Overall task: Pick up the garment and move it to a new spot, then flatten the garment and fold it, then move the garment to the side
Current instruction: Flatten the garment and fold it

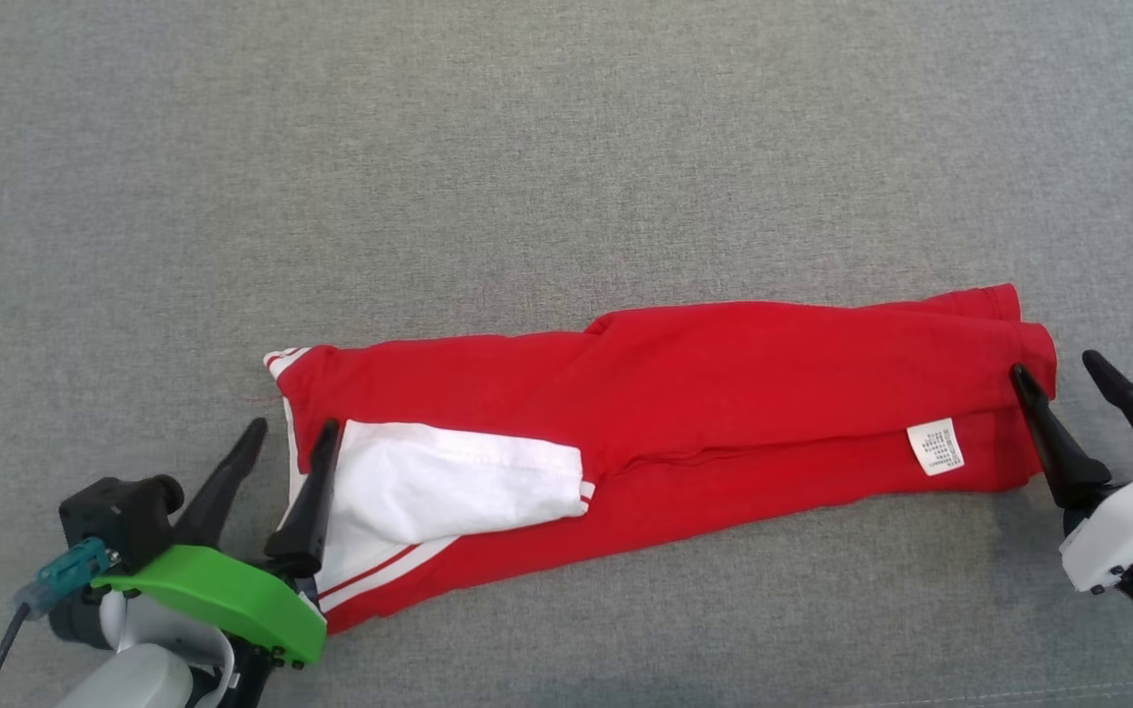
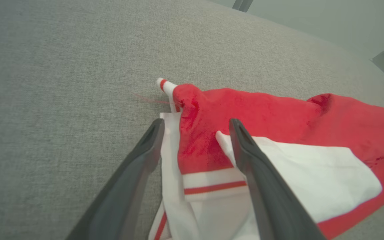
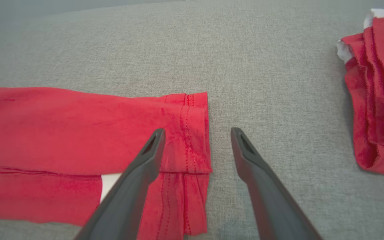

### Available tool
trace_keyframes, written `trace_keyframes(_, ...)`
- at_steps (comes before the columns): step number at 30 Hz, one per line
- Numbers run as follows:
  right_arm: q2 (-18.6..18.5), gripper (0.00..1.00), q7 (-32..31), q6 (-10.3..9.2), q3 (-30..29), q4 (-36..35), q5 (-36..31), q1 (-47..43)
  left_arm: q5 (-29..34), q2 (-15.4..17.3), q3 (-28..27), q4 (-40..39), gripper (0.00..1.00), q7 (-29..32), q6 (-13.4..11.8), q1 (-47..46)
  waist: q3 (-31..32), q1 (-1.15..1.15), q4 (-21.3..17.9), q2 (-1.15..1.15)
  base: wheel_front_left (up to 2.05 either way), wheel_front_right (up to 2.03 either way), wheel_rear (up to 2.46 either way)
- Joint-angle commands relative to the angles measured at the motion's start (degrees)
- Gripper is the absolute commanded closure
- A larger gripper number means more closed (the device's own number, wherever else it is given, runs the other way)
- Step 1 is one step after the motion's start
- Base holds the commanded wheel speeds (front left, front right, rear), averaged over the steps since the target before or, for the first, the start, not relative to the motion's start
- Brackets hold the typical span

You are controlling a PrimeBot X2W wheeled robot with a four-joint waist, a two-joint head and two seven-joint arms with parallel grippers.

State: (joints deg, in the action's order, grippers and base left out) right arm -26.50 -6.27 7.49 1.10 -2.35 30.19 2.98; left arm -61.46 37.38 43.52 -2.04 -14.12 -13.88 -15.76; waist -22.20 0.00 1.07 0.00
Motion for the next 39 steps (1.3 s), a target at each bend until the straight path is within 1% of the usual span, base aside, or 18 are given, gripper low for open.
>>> trace_keyframes(1, 0.5, 0.0, -0.9, 0.0, 0.2, 1.8, -0.5, 1.5, 2.9, 0.1, -1.5, -0.6, 0.0, -0.7, -2.6, 1.3, 0.7, 0.0, 0.7, 0.0, 0.0, 0.0, 0.0)
trace_keyframes(4, 2.1, 0.0, -2.7, 0.01, -0.4, 5.9, -0.9, 3.5, 7.2, -1.1, -5.1, -2.5, 0.0, -1.1, -5.7, 2.5, 1.2, 0.0, 1.7, 0.0, 0.0, 0.0, 0.0)
trace_keyframes(6, 3.6, 0.0, -4.5, 0.01, -0.5, 9.0, -0.5, 5.0, 10.7, -2.6, -7.9, -4.1, 0.0, -1.1, -6.8, 4.1, 1.5, 0.0, 2.7, 0.0, 0.0, 0.0, 0.0)
trace_keyframes(8, 4.3, 0.0, -6.7, 0.0, -0.1, 12.1, -0.9, 6.0, 15.7, -3.4, -10.0, -5.0, 0.0, -1.0, -7.3, 5.1, 2.0, 0.0, 3.9, 0.0, 0.0, 0.0, 0.0)
trace_keyframes(9, 4.3, 0.0, -6.7, 0.0, -0.1, 12.1, -0.9, 6.0, 15.7, -3.4, -10.0, -5.0, 0.0, -1.0, -7.3, 5.1, 2.0, 0.0, 3.9, 0.0, 0.0, 0.0, 0.0)
trace_keyframes(13, 5.8, 0.0, -13.4, 0.02, 2.3, 17.0, 2.6, 6.0, 21.3, -6.1, -13.7, -6.2, 0.0, -1.0, -6.8, 7.5, 2.9, 0.0, 6.1, 0.0, 0.0, 0.0, 0.0)
trace_keyframes(14, 5.6, 0.84, -14.0, 0.12, 3.3, 16.7, 4.1, 6.1, 22.1, -6.6, -14.4, -6.3, 0.0, -1.0, -6.4, 8.4, 3.1, 0.0, 6.4, 0.0, 0.0, 0.0, 0.0)
trace_keyframes(15, 5.6, 1.0, -14.8, 0.2, 3.4, 16.5, 6.1, 6.4, 22.8, -7.1, -15.3, -6.6, 0.0, -1.0, -6.0, 9.2, 3.3, 0.0, 6.6, 0.0, 0.0, 0.0, 0.0)
trace_keyframes(17, 4.7, 1.0, -16.1, 0.29, 4.0, 14.5, 11.0, 7.1, 23.7, -8.2, -17.1, -6.8, 0.0, -1.0, -5.2, 10.6, 3.5, 0.0, 6.6, 0.0, 0.0, 0.0, 0.0)
trace_keyframes(21, 0.8, 1.0, -18.2, 0.01, -1.9, 11.5, 20.1, 9.7, 24.8, -9.6, -19.6, -6.4, 0.0, -1.0, -3.4, 12.6, 4.4, 0.0, 5.9, 0.0, 0.0, 0.0, 0.0)
trace_keyframes(23, -1.4, 1.0, -20.6, -0.02, -6.3, 12.0, 22.9, 9.1, 24.8, -10.6, -20.2, -6.2, 0.0, -1.0, -2.3, 13.1, 5.2, 0.0, 6.0, 0.0, 0.0, 0.0, 0.0)
trace_keyframes(25, -4.0, 1.0, -22.7, -0.01, -12.8, 13.2, 24.8, 7.5, 24.2, -11.5, -20.6, -5.8, 0.0, -1.0, -1.3, 13.6, 6.2, 0.0, 6.6, 0.0, 0.0, 0.0, 0.0)
trace_keyframes(28, -7.4, 1.0, -25.7, 0.01, -22.3, 14.6, 24.1, 5.4, 25.5, -12.6, -21.6, -5.5, 0.0, -1.0, -0.7, 14.3, 7.1, 0.0, 7.0, 0.0, 0.0, 0.0, 0.0)
trace_keyframes(30, -8.4, 1.0, -27.8, 0.01, -27.5, 13.8, 23.3, 4.8, 26.3, -13.4, -22.4, -5.5, 0.0, -1.0, -0.2, 15.2, 7.5, 0.0, 7.1, 0.0, 0.0, 0.0, 0.0)
trace_keyframes(32, -6.9, 1.0, -30.1, 0.01, -30.7, 10.5, 24.3, 6.1, 27.5, -14.3, -23.9, -5.9, 0.0, -1.0, 0.2, 16.1, 7.8, 0.0, 7.0, 0.0, 0.0, 0.0, 0.0)
trace_keyframes(34, -3.4, 1.0, -32.8, 0.01, -31.7, 5.8, 25.7, 7.6, 28.5, -15.2, -25.3, -6.1, 0.0, -1.0, 0.5, 17.4, 8.1, 0.0, 6.8, 0.0, 0.0, 0.0, 0.0)
trace_keyframes(37, 1.6, 1.0, -39.0, 0.01, -27.6, -1.7, 28.2, 7.2, 30.5, -16.1, -26.8, -5.4, 0.0, -1.0, 1.1, 18.7, 8.6, 0.0, 6.9, 0.0, 0.0, 0.0, 0.0)
trace_keyframes(39, 5.7, 1.0, -41.2, 0.01, -22.4, -7.1, 26.4, 5.7, 31.8, -17.0, -27.7, -5.1, 0.0, -1.0, 1.4, 19.0, 8.7, 0.0, 6.7, 0.0, 0.0, 0.0, 0.0)
